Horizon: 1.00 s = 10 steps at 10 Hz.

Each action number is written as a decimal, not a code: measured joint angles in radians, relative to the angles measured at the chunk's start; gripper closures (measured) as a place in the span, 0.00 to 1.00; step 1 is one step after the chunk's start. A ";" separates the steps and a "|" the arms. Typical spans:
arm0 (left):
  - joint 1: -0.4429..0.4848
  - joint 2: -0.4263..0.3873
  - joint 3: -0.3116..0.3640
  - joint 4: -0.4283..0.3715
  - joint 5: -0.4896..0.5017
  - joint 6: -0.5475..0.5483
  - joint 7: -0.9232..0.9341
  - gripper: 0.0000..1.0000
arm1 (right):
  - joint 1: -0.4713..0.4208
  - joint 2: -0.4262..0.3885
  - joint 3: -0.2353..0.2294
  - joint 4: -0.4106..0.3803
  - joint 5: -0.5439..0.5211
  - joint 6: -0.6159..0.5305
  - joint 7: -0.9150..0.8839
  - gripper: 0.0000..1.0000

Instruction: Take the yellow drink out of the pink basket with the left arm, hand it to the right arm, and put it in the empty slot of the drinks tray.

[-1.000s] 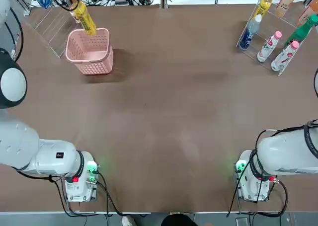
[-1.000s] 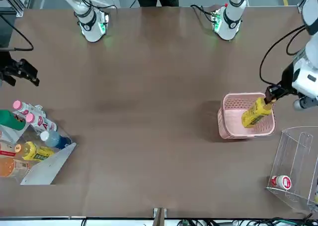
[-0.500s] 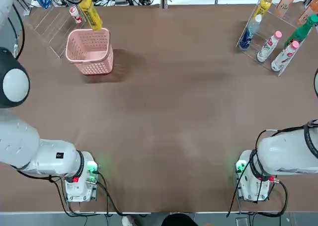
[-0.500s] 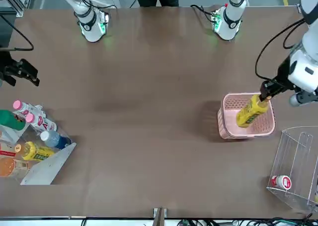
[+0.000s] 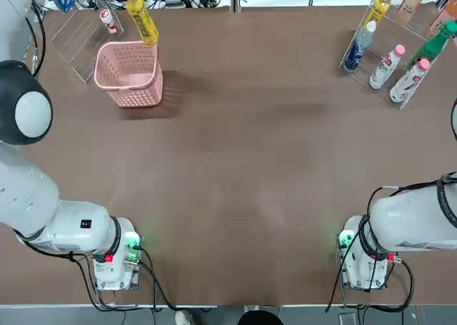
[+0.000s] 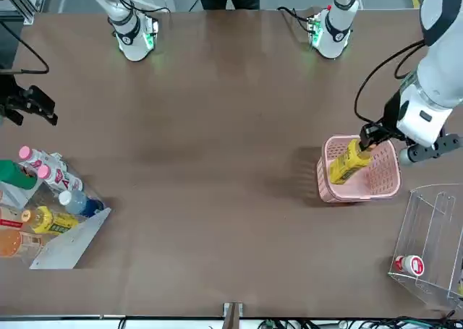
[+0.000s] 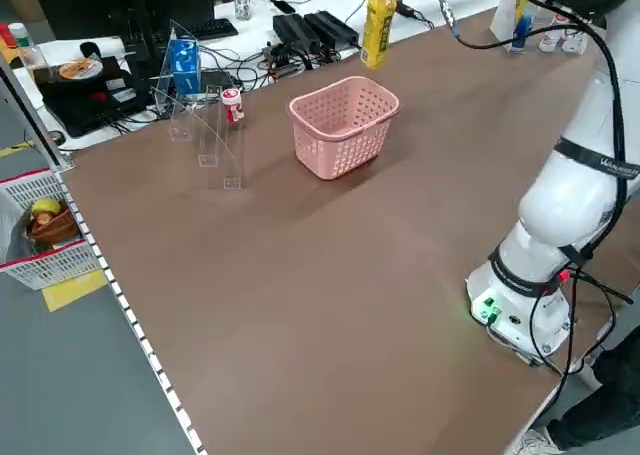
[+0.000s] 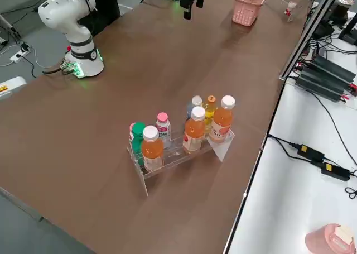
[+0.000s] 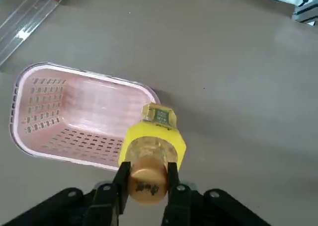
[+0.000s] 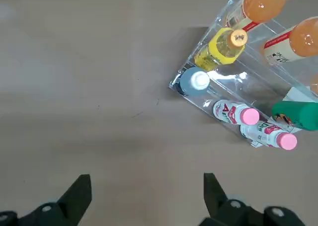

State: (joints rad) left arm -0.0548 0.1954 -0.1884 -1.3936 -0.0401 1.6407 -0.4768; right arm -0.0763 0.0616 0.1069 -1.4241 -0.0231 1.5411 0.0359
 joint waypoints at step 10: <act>-0.212 0.091 -0.052 0.040 0.071 0.017 -0.227 0.66 | 0.001 0.000 0.001 0.000 0.000 0.000 0.000 0.00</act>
State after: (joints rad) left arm -0.2664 0.2866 -0.2406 -1.3537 0.0312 1.6578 -0.7037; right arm -0.0755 0.0616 0.1076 -1.4239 -0.0231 1.5411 0.0359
